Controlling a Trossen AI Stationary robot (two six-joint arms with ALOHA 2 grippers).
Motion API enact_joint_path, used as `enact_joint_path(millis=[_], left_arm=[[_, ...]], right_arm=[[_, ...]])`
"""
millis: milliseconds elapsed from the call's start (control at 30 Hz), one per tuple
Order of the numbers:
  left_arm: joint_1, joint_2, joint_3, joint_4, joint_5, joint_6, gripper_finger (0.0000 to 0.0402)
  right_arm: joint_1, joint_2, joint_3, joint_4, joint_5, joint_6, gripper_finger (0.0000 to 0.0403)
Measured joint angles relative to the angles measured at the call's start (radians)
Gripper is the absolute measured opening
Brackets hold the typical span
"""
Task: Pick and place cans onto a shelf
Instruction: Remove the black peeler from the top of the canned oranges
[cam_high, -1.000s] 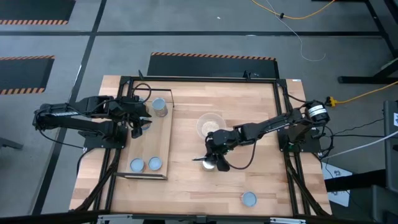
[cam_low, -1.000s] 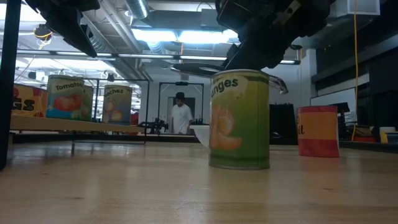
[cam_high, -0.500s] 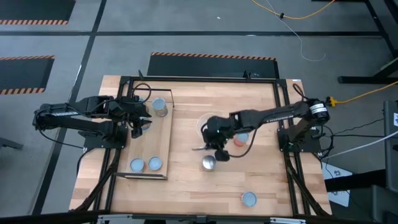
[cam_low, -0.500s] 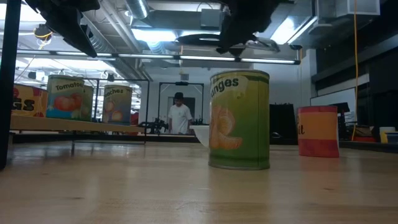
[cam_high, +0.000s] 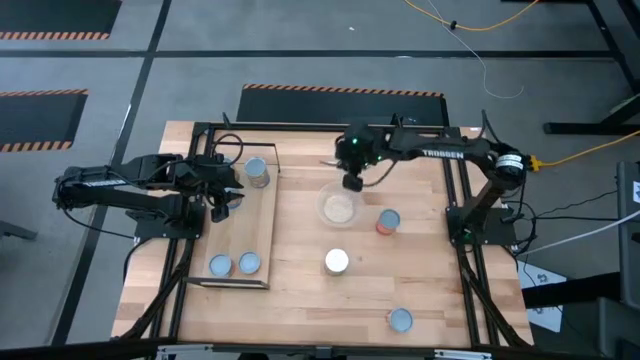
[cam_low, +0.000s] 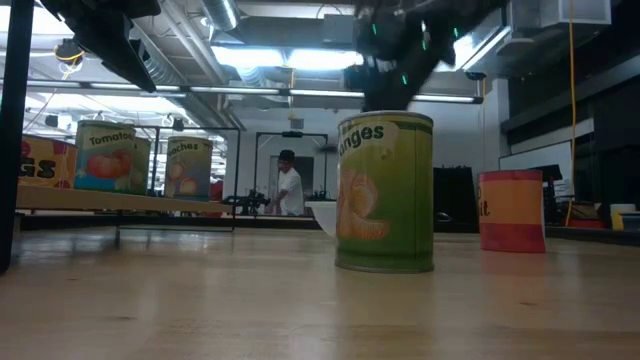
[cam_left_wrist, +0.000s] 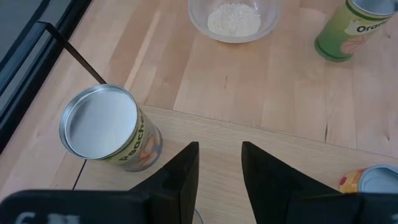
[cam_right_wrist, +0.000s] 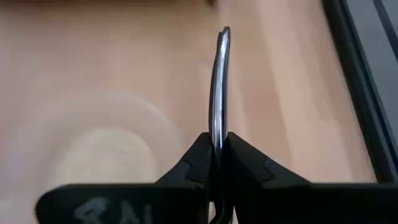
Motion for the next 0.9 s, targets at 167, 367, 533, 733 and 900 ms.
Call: enact_joint_path(millis=[167, 367, 533, 733, 900], left_arm=[[0.0, 0.0, 0.0, 0.0, 0.0, 0.0, 0.0114], [0.0, 0.0, 0.0, 0.0, 0.0, 0.0, 0.0114], [0.0, 0.0, 0.0, 0.0, 0.0, 0.0, 0.0114], [0.0, 0.0, 0.0, -0.001, 0.0, 0.0, 0.0114], [0.0, 0.0, 0.0, -0.001, 0.0, 0.0, 0.0114]], right_arm=[[-0.102, 0.008, -0.146, 0.14, -0.124, 0.002, 0.0041], [-0.133, 0.008, -0.277, 0.269, -0.153, 0.003, 0.0041], [-0.133, 0.008, -0.358, 0.306, -0.153, 0.024, 0.0041], [-0.133, 0.008, -0.401, 0.319, -0.147, 0.028, 0.0047], [-0.133, 0.008, -0.406, 0.318, -0.12, 0.054, 0.0073]])
